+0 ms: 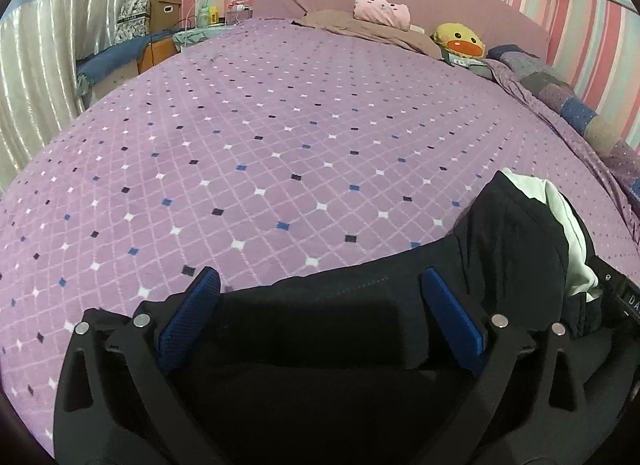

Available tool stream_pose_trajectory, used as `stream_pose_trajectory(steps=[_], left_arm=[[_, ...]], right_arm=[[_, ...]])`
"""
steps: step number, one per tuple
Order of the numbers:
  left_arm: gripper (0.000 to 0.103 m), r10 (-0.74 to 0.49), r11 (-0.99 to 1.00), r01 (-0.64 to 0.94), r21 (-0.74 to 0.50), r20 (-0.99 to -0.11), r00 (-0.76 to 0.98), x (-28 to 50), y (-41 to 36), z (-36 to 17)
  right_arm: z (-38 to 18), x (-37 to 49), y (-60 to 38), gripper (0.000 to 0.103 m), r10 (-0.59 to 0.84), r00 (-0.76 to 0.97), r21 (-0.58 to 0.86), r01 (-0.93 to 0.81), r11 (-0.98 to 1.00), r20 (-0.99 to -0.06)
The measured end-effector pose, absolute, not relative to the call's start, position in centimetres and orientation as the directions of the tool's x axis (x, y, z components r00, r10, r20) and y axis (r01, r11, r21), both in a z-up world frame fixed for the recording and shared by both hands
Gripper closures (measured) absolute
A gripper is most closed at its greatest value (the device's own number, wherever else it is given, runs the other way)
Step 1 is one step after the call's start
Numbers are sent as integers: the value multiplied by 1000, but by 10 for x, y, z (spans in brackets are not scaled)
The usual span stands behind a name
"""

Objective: Fold large clothes

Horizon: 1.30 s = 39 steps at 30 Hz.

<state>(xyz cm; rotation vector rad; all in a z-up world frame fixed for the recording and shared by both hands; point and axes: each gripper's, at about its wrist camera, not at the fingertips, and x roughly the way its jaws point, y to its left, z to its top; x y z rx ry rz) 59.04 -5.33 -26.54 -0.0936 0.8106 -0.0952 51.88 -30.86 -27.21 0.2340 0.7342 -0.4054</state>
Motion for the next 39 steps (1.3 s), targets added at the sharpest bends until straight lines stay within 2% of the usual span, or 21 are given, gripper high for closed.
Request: stream_pose_trajectory(steps=[5,10,36,39], left_arm=[[3,-149,987,57,-150,-729,668,600,-51,-273],[3,-139,989,52,-140,-732,667,600,-54,-277],[3,-92,995,35,-91,-761,642,609,-63,-281],[3,-38,999,2,-48,-772,635,607,-65,-273]], right_arm=[[-278,520,-318,2,-205,695,143,408,902,-689],[-281,522,-319,2,-189,699,160,402,901,-690],[-292,536,-322,1,-171,660,155,405,901,-732],[-279,528,-321,2,-175,678,163,403,901,-714]])
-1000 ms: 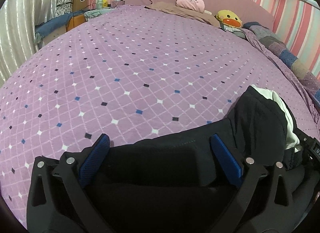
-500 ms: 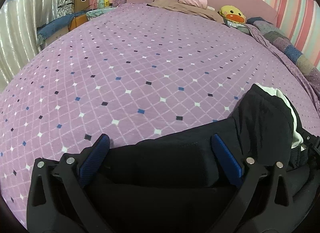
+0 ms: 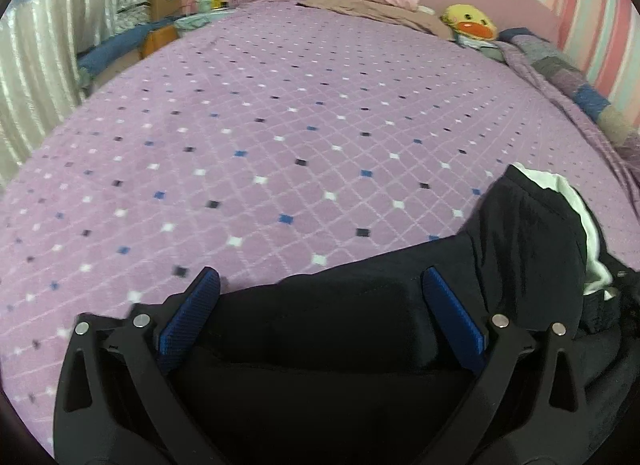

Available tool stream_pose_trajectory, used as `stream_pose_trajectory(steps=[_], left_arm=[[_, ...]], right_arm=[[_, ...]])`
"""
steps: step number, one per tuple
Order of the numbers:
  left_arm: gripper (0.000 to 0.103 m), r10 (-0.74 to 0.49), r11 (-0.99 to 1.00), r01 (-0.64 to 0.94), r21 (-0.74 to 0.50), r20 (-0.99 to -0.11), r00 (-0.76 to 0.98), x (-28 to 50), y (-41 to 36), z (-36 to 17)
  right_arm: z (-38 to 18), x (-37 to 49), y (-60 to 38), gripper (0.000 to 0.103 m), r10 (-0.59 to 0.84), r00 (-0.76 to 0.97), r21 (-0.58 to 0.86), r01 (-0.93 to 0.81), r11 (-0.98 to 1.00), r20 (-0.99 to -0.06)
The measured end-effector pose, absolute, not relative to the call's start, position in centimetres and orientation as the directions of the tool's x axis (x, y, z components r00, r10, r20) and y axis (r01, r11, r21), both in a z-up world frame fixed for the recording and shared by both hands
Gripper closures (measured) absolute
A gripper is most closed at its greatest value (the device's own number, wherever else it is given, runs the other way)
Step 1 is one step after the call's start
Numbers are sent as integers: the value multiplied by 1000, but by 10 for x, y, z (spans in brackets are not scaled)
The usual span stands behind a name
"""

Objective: Fold large clothes

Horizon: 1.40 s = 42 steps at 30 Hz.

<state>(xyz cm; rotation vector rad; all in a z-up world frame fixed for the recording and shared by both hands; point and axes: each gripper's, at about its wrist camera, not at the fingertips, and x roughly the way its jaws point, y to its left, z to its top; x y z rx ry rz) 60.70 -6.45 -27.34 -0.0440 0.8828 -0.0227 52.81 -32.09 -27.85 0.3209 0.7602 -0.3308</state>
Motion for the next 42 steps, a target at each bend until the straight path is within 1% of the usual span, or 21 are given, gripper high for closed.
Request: stream_pose_trajectory(steps=[2,5,6,7,9,11,12,14,16,18,23,29,31,32,33,35,36,38,39,40,42], left_arm=[[3,25,1000,-15,21,-766,643,603,-65,-262],[3,99,986,29,162,-726,681,603,-66,-236],[3,140,977,24,214,-713,688,608,-63,-226],[3,143,974,27,224,-707,692,612,-61,-220],[3,113,979,47,200,-715,689,622,-52,-215],[3,97,985,46,166,-757,646,637,-43,-231],[3,111,984,37,174,-764,636,639,-42,-239],[3,159,978,4,209,-756,635,642,-40,-255],[3,159,978,-2,210,-737,657,641,-41,-261],[3,149,980,-3,198,-730,667,641,-41,-264],[3,100,992,-12,126,-726,680,639,-32,-271],[3,62,997,-7,79,-723,688,636,-29,-281],[3,87,995,-27,95,-723,686,634,-31,-283],[3,123,991,-42,129,-724,679,633,-34,-282],[3,156,986,-57,159,-723,673,630,-35,-277],[3,174,981,-55,186,-719,673,622,-39,-266],[3,141,986,-31,165,-710,690,605,-42,-250],[3,35,996,28,80,-696,717,575,-47,-230],[3,-55,996,87,13,-685,727,551,-49,-220],[3,-105,992,124,-20,-679,727,531,-52,-216],[3,-146,987,157,-45,-679,720,501,-54,-222]], right_arm=[[-255,520,-322,2,-169,715,170,377,911,-679],[-227,517,-333,2,-228,736,114,383,917,-638],[-224,521,-345,2,-236,718,111,400,910,-655],[-226,526,-352,2,-223,694,119,408,905,-684],[-239,535,-367,2,-195,647,137,426,894,-737],[-252,539,-375,2,-167,627,166,437,884,-761],[-259,540,-378,2,-153,627,186,440,878,-764],[-263,541,-375,2,-174,650,172,433,885,-740],[-266,544,-370,2,-206,651,128,426,896,-731],[-276,551,-368,2,-198,632,110,413,904,-750],[-292,552,-383,2,-116,633,208,415,886,-765],[-301,551,-383,1,-89,655,245,400,883,-750],[-299,551,-382,1,-93,656,242,401,883,-749],[-296,550,-381,2,-102,651,233,408,883,-753],[-290,546,-378,2,-128,644,211,422,882,-754],[-266,525,-369,2,-159,660,180,415,892,-734],[-254,512,-364,2,-162,685,181,401,898,-710],[-234,476,-350,2,-148,728,196,365,910,-669],[-228,455,-341,2,-128,734,195,338,921,-667],[-228,439,-334,2,-117,730,183,319,930,-673],[-238,412,-321,2,-119,706,132,290,948,-699]])
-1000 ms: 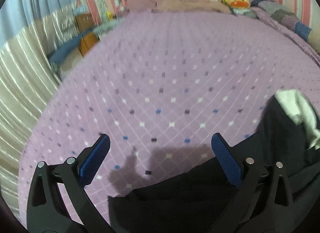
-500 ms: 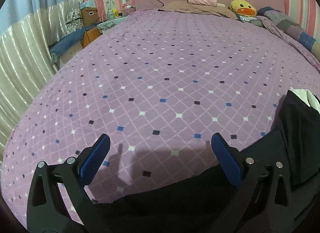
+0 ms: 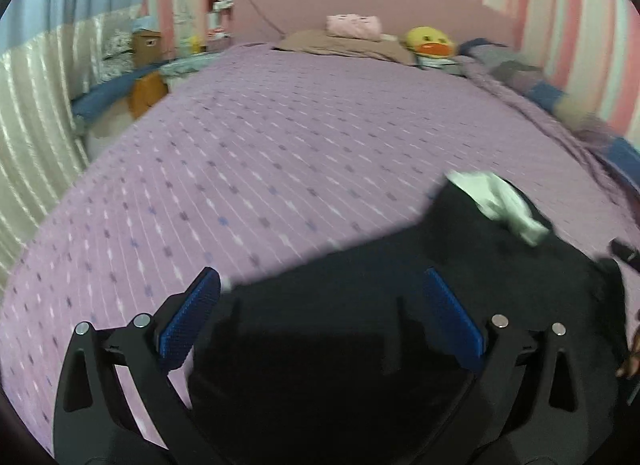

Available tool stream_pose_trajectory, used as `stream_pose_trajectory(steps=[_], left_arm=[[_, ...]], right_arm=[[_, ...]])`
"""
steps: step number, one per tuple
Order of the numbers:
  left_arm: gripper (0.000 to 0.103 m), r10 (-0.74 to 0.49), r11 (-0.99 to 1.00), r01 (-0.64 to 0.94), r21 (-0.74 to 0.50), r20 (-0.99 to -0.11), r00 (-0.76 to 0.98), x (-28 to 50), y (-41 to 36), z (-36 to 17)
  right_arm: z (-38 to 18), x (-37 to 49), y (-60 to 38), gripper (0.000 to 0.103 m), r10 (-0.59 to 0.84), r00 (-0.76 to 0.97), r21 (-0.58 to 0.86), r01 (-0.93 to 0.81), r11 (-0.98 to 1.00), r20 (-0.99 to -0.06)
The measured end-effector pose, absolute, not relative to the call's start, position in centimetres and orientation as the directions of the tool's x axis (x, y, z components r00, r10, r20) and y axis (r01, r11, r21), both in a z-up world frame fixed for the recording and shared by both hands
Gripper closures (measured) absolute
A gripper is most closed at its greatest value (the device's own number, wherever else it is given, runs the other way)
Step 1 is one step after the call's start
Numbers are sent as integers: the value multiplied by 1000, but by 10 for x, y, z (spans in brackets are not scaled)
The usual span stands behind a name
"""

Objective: Fold large clothes

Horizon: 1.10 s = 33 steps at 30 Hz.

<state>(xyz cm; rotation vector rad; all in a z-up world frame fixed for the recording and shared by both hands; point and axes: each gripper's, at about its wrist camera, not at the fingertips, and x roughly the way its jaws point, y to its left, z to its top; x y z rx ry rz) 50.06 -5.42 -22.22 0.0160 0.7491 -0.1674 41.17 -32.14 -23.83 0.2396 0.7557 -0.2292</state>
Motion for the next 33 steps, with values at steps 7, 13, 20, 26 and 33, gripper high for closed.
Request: stream_pose_trajectory(steps=[7,13,20,26,33], left_arm=[[3,-34,994,95,49,-701,712,492,-46,-274],[3,-32,994,91,53,-671,741,486,-45,-284],[3,72,982,72,174,-701,709,460,-58,-262],[3,-2,997,57,55,-704,710,341,-31,-236],[3,36,998,20,63,-770,637,241,16,-245]], right_arm=[[-269,390,-316,1,-301,714,-66,337,939,-633],[-273,379,-323,1,-262,745,-12,324,946,-614],[-248,354,-296,2,-298,715,-87,317,945,-632],[-223,249,-272,2,-218,765,23,291,957,-605],[-229,145,-276,2,-276,678,-28,352,935,-681]])
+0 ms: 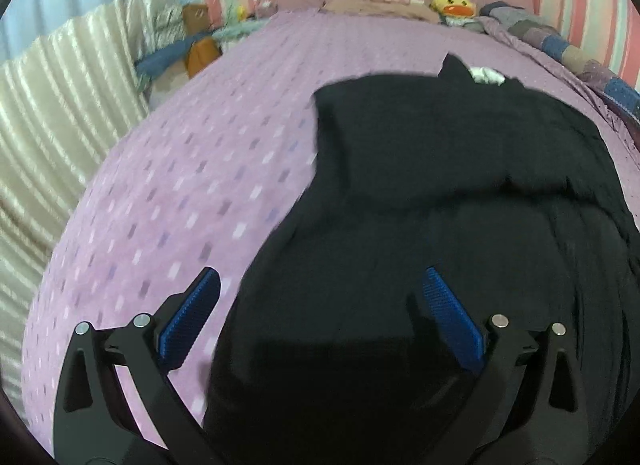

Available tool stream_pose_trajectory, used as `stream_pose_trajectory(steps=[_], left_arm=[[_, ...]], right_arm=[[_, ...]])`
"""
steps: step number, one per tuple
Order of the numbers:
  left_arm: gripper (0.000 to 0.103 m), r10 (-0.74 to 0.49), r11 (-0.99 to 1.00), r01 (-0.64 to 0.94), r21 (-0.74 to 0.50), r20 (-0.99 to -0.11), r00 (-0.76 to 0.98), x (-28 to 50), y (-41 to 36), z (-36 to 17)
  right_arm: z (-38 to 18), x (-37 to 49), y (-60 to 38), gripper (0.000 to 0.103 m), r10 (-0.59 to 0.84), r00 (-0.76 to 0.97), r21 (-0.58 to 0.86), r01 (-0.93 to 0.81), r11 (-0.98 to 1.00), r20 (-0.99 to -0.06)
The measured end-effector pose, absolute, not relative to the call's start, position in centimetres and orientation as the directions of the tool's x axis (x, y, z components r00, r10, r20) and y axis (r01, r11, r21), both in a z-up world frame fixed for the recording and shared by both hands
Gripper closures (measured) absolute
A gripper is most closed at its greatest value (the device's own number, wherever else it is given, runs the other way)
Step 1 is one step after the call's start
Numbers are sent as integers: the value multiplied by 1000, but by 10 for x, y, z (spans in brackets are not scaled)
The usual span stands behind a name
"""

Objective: Fold large clothes

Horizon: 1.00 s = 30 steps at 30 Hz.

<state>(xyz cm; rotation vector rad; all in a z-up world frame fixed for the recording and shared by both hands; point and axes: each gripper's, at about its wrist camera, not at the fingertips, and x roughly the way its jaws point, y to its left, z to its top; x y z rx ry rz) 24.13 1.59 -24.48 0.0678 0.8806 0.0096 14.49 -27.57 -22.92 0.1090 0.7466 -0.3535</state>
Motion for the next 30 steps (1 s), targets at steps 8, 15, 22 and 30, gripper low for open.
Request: stream_pose_trajectory(steps=[8,15,22,30], left_arm=[[3,43,997,-75,2,-831,555,177,62,-275],[3,-46,992,-78,-101,-854,519,130,73,-289],[3,-5,998,-51,-37,-851,525,95,72,-277],[3,-58,995,-39,-90,-862,504,86,84,-276]], right_arm=[[-236,75,-298,2,-288,636,50,457,888,-716],[-238,42,-290,2,-292,619,19,445,895,-729],[-236,9,-275,2,-348,611,-78,424,902,-711],[-239,-9,-271,2,-381,578,-104,454,885,-722]])
